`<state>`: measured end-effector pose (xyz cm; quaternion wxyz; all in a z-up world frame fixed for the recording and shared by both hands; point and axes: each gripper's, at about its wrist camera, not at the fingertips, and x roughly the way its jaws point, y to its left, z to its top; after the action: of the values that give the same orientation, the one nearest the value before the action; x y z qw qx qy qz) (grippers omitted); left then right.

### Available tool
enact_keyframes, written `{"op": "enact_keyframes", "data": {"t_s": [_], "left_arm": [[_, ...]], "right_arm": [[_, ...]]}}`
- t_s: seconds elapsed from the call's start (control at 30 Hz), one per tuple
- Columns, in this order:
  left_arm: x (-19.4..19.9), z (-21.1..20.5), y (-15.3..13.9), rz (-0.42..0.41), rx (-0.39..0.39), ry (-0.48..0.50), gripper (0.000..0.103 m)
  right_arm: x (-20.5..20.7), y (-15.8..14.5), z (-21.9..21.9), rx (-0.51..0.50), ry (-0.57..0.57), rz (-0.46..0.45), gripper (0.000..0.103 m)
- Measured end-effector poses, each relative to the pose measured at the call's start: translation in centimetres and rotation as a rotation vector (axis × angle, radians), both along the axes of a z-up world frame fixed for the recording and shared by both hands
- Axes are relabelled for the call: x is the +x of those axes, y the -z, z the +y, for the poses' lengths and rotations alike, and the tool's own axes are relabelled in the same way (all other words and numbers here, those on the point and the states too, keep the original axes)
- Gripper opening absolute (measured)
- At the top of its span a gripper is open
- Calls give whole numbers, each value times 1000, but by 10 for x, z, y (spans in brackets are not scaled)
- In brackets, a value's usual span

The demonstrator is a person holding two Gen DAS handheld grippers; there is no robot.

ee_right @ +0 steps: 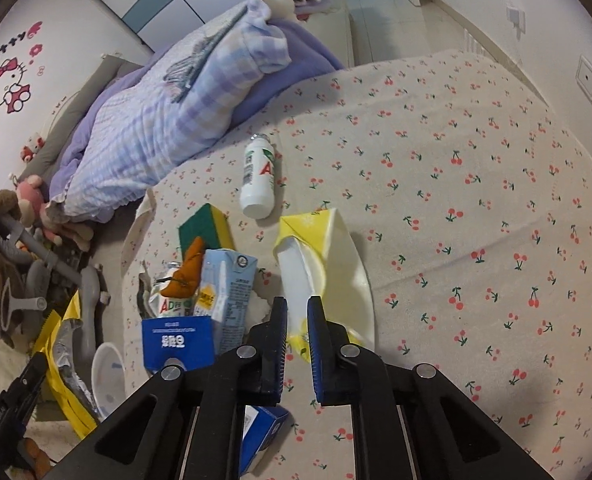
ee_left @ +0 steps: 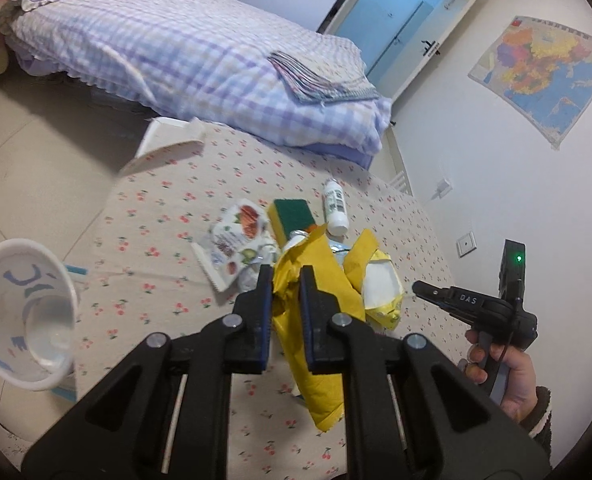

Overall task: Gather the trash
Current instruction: 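Carry both bags over the white bin and open both tools to drop them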

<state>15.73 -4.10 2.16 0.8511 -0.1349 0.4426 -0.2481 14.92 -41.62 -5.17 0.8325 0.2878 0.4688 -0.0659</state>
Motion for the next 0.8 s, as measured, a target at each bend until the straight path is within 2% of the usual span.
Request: {"op": "enact_keyframes", "data": {"t_s": [0.13, 0.17, 0.2, 0.27, 0.43, 0.47, 0.5, 0.53, 0.6, 0.63, 0.7, 0.8], "left_arm": [[-4, 33, -1, -9, 11, -58, 14], [-3, 38, 0, -8, 15, -68, 14], [-4, 46, 1, -6, 21, -81, 14], [-4, 59, 5, -1, 34, -103, 14], [-5, 88, 11, 17, 60, -153, 14], [-5, 92, 13, 21, 66, -166, 14], [-4, 97, 14, 24, 71, -178, 14], [-4, 102, 16, 28, 72, -189, 14], [-1, 110, 19, 38, 74, -212, 14], [-1, 114, 20, 40, 75, -220, 14], [2, 121, 22, 44, 79, -240, 14], [5, 135, 22, 44, 85, -272, 14]], "right_arm": [[-2, -11, 8, -48, -4, -12, 11], [-2, -12, 10, -63, -6, -14, 17], [1, -9, 11, -78, -14, 1, 45], [9, 1, 12, -121, -16, 47, 91], [28, 28, 16, -178, -47, 126, 88], [32, 36, 15, -168, -42, 146, 84], [34, 43, 14, -150, -36, 163, 73], [35, 49, 13, -132, -36, 178, 66], [37, 61, 12, -94, -42, 210, 37], [37, 65, 11, -65, -55, 210, 30], [33, 60, 11, -70, -48, 200, 21], [26, 41, 12, -126, -44, 160, 21]]}}
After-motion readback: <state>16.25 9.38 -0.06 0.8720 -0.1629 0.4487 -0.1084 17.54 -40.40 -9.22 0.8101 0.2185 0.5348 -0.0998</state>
